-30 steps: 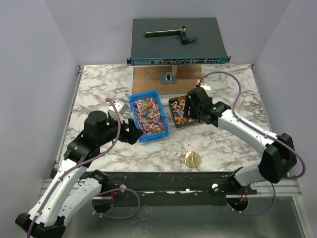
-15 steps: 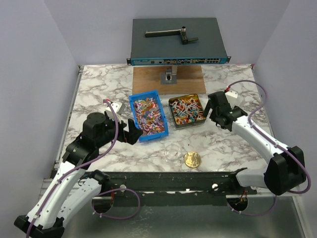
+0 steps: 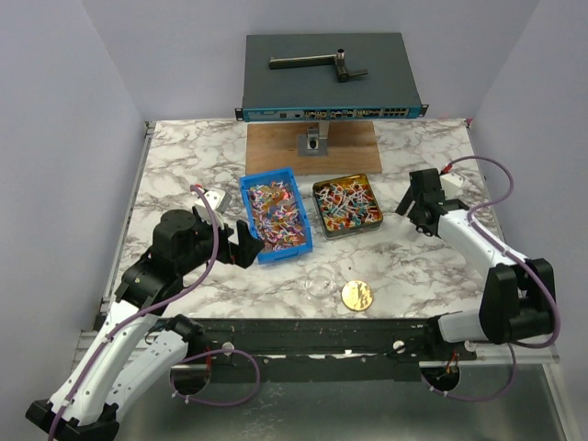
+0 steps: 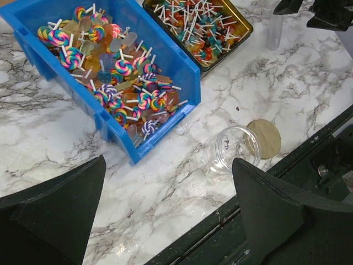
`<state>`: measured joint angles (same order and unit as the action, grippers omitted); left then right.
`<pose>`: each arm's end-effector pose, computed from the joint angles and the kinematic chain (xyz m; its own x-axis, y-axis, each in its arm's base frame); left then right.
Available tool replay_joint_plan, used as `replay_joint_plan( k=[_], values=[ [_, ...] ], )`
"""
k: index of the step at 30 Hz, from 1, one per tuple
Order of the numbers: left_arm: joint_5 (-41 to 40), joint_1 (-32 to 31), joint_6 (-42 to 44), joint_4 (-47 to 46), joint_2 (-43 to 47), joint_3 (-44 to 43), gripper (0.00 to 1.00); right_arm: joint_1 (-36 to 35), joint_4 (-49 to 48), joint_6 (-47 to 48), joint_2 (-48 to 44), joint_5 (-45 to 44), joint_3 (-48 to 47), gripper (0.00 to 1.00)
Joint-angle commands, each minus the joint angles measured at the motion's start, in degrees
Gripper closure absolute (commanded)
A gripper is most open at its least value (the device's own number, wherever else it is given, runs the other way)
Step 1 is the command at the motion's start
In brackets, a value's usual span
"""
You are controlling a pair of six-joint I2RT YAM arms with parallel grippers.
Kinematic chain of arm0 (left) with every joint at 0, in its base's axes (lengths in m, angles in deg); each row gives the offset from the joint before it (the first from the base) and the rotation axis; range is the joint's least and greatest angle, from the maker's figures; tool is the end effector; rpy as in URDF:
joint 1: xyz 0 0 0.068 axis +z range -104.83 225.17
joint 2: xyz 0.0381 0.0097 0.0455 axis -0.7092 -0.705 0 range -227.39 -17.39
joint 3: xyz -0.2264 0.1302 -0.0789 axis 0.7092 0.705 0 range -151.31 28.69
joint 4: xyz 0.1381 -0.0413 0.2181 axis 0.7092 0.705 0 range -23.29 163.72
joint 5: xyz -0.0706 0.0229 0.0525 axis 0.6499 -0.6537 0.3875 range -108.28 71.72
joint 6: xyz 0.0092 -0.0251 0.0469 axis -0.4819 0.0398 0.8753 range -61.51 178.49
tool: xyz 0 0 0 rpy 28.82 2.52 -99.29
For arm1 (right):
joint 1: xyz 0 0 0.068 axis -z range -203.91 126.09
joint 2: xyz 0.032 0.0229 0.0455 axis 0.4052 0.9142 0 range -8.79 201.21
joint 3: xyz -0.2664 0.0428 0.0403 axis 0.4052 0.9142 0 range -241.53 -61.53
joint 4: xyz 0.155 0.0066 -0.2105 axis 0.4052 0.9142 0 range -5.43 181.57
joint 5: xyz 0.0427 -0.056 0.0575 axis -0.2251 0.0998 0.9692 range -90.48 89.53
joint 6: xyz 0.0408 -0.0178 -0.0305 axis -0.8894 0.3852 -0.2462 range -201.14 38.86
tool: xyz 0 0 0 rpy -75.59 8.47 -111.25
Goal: Pack the candies
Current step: Pick up the spatula from the center of the board.
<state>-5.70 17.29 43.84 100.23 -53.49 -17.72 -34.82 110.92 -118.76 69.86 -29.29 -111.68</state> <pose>0.1173 -0.0709 0.3291 -0.4970 -0.0162 -0.8676 0.5248 0.7906 -0.3154 0.2709 0.0347 0.2221 -0.5708 0.4346 -0.6966 0.5745 0.8176 0.0394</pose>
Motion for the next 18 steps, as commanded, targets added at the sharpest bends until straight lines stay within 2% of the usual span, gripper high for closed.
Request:
replay_joint_plan(
  k=[1,6,18],
  values=[
    [-0.4,-0.2,-0.3,-0.2,0.6,0.4,0.01,1.6,-4.5,0.8,3.4,3.3,1.0,0.03],
    [-0.3,-0.4,-0.1,-0.2,0.7,0.4,0.01,2.5,-6.3,1.0,7.5,3.5,1.1,0.05],
    [-0.8,-0.6,-0.8,-0.2,0.5,0.4,0.01,7.2,-10.3,1.8,12.6,6.4,1.0,0.19]
  ],
)
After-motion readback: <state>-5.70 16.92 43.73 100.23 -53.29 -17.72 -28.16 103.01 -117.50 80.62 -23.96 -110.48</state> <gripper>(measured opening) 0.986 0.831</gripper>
